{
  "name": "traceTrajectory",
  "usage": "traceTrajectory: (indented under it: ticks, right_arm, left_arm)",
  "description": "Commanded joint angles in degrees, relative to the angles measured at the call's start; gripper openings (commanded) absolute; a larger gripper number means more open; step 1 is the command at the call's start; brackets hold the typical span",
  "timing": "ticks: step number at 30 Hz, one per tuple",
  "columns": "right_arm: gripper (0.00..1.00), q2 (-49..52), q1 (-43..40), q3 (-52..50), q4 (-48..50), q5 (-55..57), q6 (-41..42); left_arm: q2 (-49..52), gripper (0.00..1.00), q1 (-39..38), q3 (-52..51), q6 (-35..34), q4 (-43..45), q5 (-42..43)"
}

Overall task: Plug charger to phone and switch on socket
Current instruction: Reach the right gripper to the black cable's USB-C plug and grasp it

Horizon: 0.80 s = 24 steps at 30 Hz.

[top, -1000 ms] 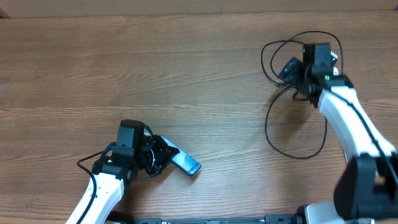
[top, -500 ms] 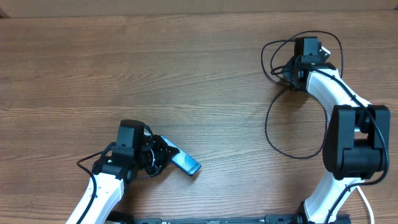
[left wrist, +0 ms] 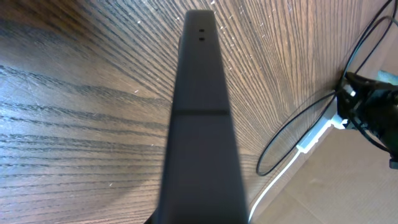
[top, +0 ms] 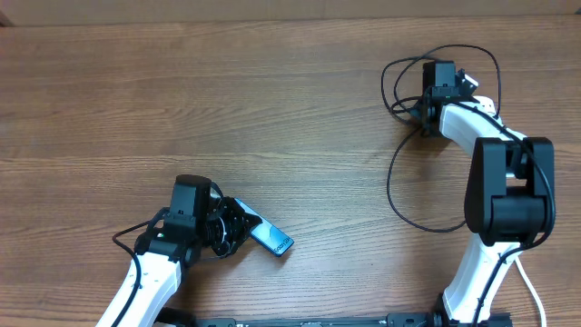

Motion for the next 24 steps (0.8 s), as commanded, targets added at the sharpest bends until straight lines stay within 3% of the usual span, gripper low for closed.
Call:
traceTrajectory:
  ticks: [1, 10, 13, 16, 24]
  right_arm:
    - [0.28, 2.93, -0.2, 0.92, -0.94, -5.84, 0.28]
    - [0.21, 2.93, -0.09, 0.92, -1.77, -7.3, 0.26]
    - [0.09, 2.93, -0.09, 0.94, -2.62, -7.28, 0.09]
    - [0.04, 2.8, -0.09, 1.09, -4.11, -7.28, 0.09]
    - [0.04, -0.96, -0.09, 1.11, -8.85, -7.28, 0.07]
  left_arm:
    - [-0.17, 0.04, -0.15, 0.39, 0.26, 0.26, 0.13]
    - [-0.17, 0.04, -0.15, 0.39, 0.26, 0.26, 0.13]
    - [-0.17, 0.04, -0.17, 0.39, 0.26, 0.26, 0.15]
    - [-0.17, 0.04, -0.15, 0.39, 0.26, 0.26, 0.15]
    - [-0.17, 0.04, -0.15, 0.39, 0.26, 0.26, 0.15]
